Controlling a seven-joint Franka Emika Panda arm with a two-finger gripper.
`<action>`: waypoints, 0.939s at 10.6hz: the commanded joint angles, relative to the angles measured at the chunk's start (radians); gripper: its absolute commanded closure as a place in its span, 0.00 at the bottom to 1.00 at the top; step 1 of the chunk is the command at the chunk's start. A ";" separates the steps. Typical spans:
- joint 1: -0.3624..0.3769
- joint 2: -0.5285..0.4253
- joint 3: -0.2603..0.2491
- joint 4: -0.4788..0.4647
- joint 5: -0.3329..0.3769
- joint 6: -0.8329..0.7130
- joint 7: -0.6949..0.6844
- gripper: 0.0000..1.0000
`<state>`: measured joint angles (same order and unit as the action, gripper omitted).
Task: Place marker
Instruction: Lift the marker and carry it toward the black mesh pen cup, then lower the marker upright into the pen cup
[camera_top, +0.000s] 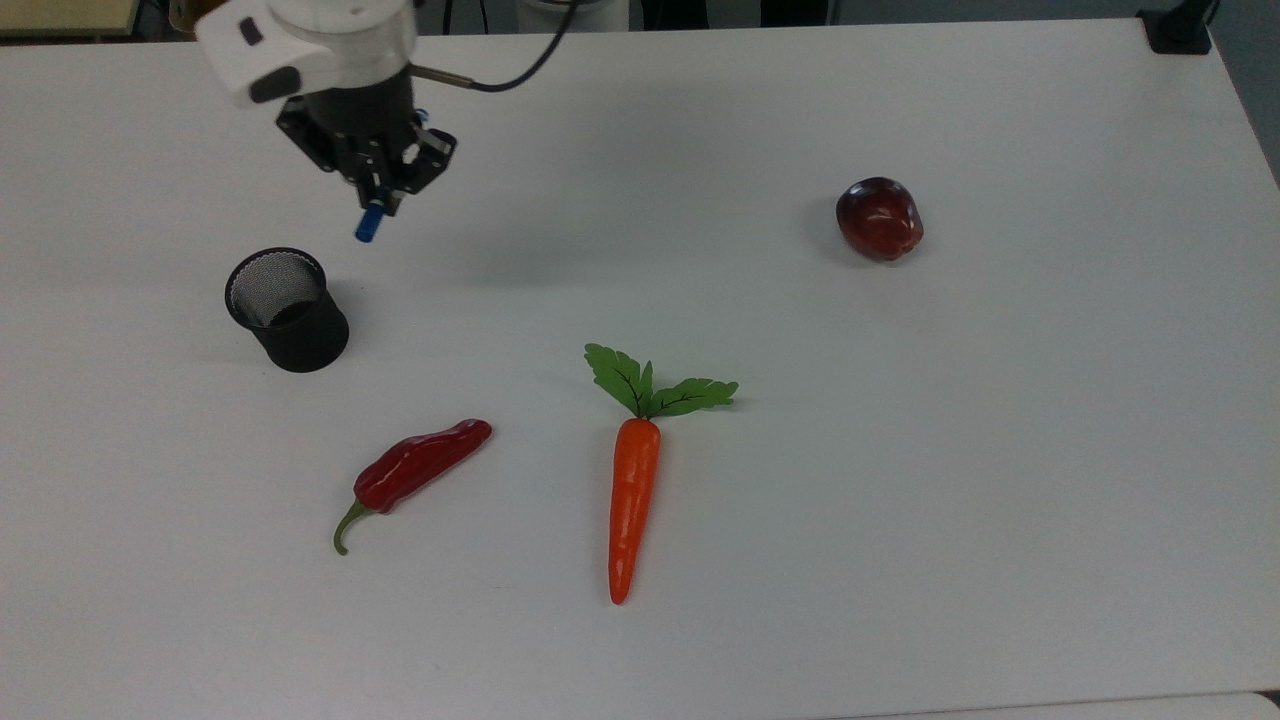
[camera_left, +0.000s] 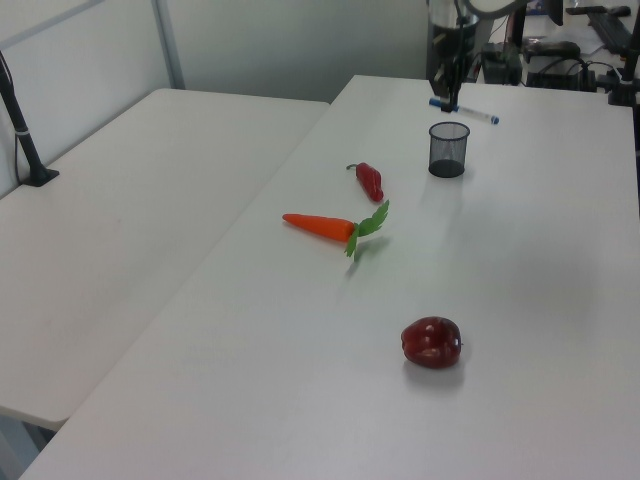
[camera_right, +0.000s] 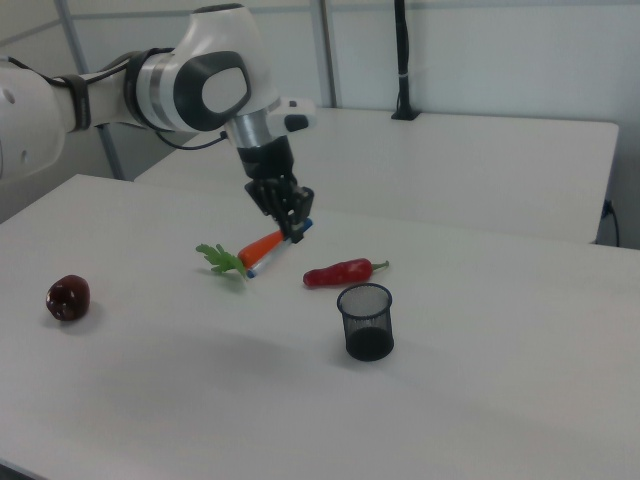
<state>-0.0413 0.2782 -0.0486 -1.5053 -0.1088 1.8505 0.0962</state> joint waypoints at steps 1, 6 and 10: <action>-0.015 -0.002 -0.059 0.008 -0.014 0.171 -0.036 0.89; -0.078 0.021 -0.063 -0.068 -0.046 0.545 -0.039 0.89; -0.094 0.071 -0.063 -0.150 -0.083 0.740 -0.039 0.89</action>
<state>-0.1344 0.3408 -0.1080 -1.5907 -0.1740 2.4849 0.0683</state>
